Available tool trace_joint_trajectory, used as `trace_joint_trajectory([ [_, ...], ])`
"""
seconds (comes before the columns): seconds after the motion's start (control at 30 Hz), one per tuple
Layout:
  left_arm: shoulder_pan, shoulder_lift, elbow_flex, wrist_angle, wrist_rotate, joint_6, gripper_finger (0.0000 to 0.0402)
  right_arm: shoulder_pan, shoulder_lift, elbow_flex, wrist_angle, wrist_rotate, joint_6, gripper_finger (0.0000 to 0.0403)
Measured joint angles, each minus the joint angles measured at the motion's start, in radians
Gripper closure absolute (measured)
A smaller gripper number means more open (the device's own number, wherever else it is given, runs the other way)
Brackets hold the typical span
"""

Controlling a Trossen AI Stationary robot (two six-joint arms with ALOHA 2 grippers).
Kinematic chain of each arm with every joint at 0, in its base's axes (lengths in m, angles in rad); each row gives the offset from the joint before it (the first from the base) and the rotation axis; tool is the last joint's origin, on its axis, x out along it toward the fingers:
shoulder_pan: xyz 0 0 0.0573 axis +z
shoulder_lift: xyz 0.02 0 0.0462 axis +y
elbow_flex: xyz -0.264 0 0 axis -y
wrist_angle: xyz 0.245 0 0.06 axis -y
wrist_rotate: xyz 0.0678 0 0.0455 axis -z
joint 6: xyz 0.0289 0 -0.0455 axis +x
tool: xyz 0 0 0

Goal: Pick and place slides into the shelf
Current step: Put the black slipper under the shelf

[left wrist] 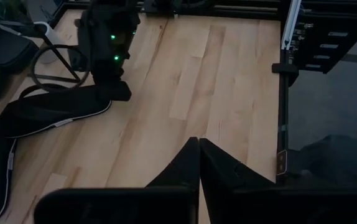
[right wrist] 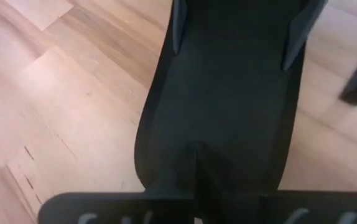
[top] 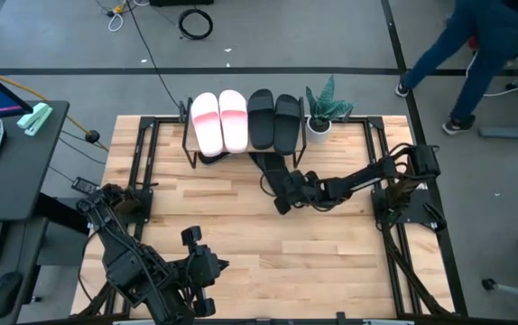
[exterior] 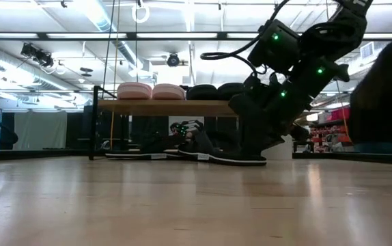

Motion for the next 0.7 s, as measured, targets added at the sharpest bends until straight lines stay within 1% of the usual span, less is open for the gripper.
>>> trace_joint_trajectory([
  [0.1,0.000,0.001,0.000,-0.001,-0.008,-0.022,0.0395,0.070,0.000,0.000,-0.035,0.061,0.109,0.0400],
  [0.2,0.000,0.007,0.000,-0.035,-0.100,-0.101,0.0397,0.144,0.001,-0.001,-0.042,0.120,0.193,0.0400],
  [0.27,0.012,0.017,0.000,-0.102,-0.122,-0.190,0.0397,0.186,0.003,-0.002,-0.045,0.175,0.207,0.0400],
  [0.3,0.018,0.023,0.000,-0.134,-0.122,-0.241,0.0396,0.204,0.004,-0.002,-0.044,0.208,0.205,0.0400],
  [0.33,0.028,0.029,-0.007,-0.127,-0.123,-0.271,0.0393,0.221,0.004,-0.004,-0.037,0.244,0.199,0.0400],
  [0.43,0.050,0.030,-0.060,-0.093,-0.124,-0.259,0.0388,0.248,-0.002,-0.003,-0.008,0.328,0.156,0.0398],
  [0.5,0.071,0.028,-0.119,-0.096,-0.126,-0.304,0.0391,0.262,-0.019,-0.003,0.004,0.362,0.123,0.0394],
  [0.57,0.094,0.030,-0.188,-0.109,-0.123,-0.388,0.0396,0.280,-0.053,-0.003,0.021,0.384,0.081,0.0392],
  [0.7,0.151,0.030,-0.345,-0.126,-0.124,-0.568,0.0395,0.323,-0.151,-0.002,0.029,0.390,-0.029,0.0392],
])
